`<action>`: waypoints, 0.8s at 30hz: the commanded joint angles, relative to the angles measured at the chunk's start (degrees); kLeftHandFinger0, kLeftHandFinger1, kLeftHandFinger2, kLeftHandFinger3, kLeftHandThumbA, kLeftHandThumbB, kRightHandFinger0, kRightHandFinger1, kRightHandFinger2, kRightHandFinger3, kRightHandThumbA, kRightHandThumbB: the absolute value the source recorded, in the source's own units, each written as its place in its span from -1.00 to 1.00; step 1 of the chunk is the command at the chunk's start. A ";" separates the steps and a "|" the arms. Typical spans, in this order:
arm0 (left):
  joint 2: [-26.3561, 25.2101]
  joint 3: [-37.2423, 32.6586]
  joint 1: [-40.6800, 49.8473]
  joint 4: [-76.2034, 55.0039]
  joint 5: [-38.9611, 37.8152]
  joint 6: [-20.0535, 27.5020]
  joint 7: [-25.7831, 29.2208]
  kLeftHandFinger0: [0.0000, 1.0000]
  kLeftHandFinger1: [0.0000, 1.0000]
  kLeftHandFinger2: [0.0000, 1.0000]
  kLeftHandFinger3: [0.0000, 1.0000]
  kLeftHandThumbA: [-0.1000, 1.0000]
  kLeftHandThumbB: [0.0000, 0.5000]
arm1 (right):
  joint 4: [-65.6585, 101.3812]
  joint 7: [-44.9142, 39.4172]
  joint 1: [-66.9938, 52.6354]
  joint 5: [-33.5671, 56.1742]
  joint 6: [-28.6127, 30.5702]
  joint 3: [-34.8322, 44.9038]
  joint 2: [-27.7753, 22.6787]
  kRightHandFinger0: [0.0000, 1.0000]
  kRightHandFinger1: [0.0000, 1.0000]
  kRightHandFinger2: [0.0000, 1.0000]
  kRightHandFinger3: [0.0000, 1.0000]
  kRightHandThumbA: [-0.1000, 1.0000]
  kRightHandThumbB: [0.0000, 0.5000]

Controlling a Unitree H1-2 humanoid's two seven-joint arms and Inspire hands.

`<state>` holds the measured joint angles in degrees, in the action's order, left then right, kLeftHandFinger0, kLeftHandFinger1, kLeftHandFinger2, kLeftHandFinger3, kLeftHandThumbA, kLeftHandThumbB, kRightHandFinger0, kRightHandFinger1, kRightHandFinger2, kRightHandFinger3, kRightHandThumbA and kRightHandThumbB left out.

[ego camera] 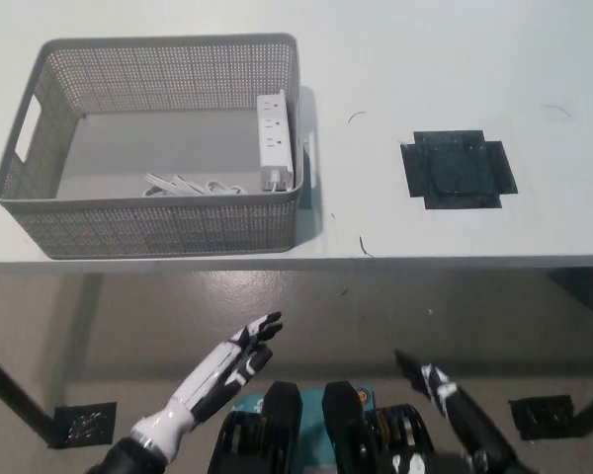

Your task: Use the right hand to pick up a power strip and put it into a container on the left side

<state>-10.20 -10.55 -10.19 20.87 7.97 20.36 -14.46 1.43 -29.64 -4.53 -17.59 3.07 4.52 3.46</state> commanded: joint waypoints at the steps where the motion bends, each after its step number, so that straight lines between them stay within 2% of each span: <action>1: 0.61 3.98 5.03 -7.92 -3.87 4.67 3.93 1.00 1.00 1.00 1.00 1.00 -0.04 | -0.42 14.42 -3.49 11.56 22.68 4.05 6.59 1.00 1.00 1.00 1.00 0.99 -0.15; 2: 0.73 3.94 6.06 -7.97 -3.82 4.14 3.68 1.00 1.00 1.00 1.00 0.99 0.03 | -1.48 13.96 -3.56 12.17 21.34 4.18 6.87 1.00 1.00 1.00 1.00 1.00 -0.20; 4: 0.93 4.02 6.72 -8.03 -3.70 4.01 3.37 1.00 1.00 1.00 1.00 0.99 0.03 | -1.87 13.04 -3.50 13.60 19.14 4.41 7.18 1.00 1.00 1.00 1.00 1.00 -0.19; 6: 1.16 4.05 7.83 -7.75 -3.52 5.01 3.37 1.00 1.00 1.00 1.00 0.97 0.00 | -2.01 12.61 -3.96 14.03 18.47 4.45 7.14 1.00 1.00 1.00 1.00 1.00 -0.35; 7: 1.19 4.08 8.62 -7.54 -3.46 5.67 3.37 1.00 1.00 1.00 1.00 0.97 -0.01 | -1.96 12.33 -4.44 14.40 18.10 4.34 7.18 1.00 1.00 1.00 1.00 1.00 -0.36; 9: 1.18 4.39 10.22 -7.02 -3.66 6.50 3.44 1.00 1.00 1.00 1.00 0.99 0.00 | -2.50 12.57 -5.16 14.90 18.29 4.49 7.30 1.00 1.00 1.00 1.00 1.00 -0.14; 13: 1.08 4.82 13.59 -7.09 -3.31 6.57 3.91 1.00 1.00 1.00 1.00 1.00 0.01 | -2.12 12.14 -8.18 15.75 18.16 3.54 6.90 1.00 1.00 1.00 1.00 1.00 0.01; 18: 1.45 5.25 17.33 -7.63 -3.41 6.57 4.72 1.00 1.00 1.00 1.00 1.00 -0.10 | -3.28 13.35 -10.75 14.87 18.52 2.19 5.52 1.00 1.00 1.00 1.00 1.00 0.03; 24: 1.68 5.53 18.33 -6.40 -3.13 6.57 5.91 1.00 1.00 1.00 1.00 1.00 -0.09 | -5.96 15.05 -10.01 14.28 20.05 1.06 4.36 1.00 1.00 1.00 1.00 1.00 -0.07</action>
<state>-8.92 -5.74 8.31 15.49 5.87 24.27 -11.27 -4.33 -17.45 -15.16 -5.20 18.39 6.97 8.09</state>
